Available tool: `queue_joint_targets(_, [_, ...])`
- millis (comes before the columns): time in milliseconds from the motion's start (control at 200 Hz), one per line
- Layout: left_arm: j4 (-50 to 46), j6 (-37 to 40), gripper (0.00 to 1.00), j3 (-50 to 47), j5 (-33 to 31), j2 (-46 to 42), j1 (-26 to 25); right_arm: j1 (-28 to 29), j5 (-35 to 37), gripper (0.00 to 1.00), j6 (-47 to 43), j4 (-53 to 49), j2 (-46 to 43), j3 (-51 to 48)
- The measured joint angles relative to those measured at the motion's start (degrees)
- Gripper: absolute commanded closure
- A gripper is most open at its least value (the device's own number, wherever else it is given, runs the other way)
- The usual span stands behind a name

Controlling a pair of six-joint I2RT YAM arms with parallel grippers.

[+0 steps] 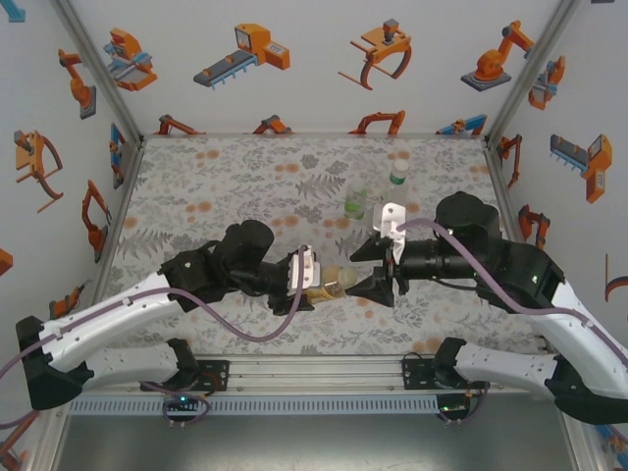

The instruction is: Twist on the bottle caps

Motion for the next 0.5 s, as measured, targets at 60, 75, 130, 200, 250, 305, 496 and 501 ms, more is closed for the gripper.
queue_joint_targets(60, [-0.1, 0.0, 1.0, 0.0, 0.3, -0.5, 0.0, 0.0, -1.7, 0.44, -4.3, -1.7, 1.2, 1.2])
queue_joint_targets(75, [-0.2, 0.0, 1.0, 0.0, 0.4, -0.7, 0.0, 0.0, -2.1, 0.45, -5.2, -2.2, 1.5, 1.4])
queue_joint_targets(130, [-0.3, 0.0, 1.0, 0.0, 0.7, -1.1, 0.0, 0.0, -2.8, 0.47, -8.0, -3.6, 2.3, 2.0])
queue_joint_targets(200, [-0.4, 0.0, 1.0, 0.0, 1.0, -1.5, 0.0, 0.0, -3.3, 0.49, -10.3, -4.4, 3.1, 2.1])
queue_joint_targets(250, [-0.5, 0.0, 1.0, 0.0, 1.2, -1.6, 0.0, 0.0, -3.6, 0.5, -11.3, -4.8, 3.4, 2.1])
queue_joint_targets(305, [-0.7, 0.0, 1.0, 0.0, 1.3, -1.6, 0.0, 0.0, -4.1, 0.52, -11.9, -4.8, 3.6, 2.1])
queue_joint_targets(496, [-0.9, 0.0, 1.0, 0.0, 1.5, -1.6, 0.0, 0.0, -5.3, 0.58, -12.1, -4.3, 3.4, 2.1])
queue_joint_targets(501, [-0.9, 0.0, 1.0, 0.0, 1.5, -1.6, 0.0, 0.0, -5.3, 0.58, -12.1, -4.3, 3.4, 2.1])
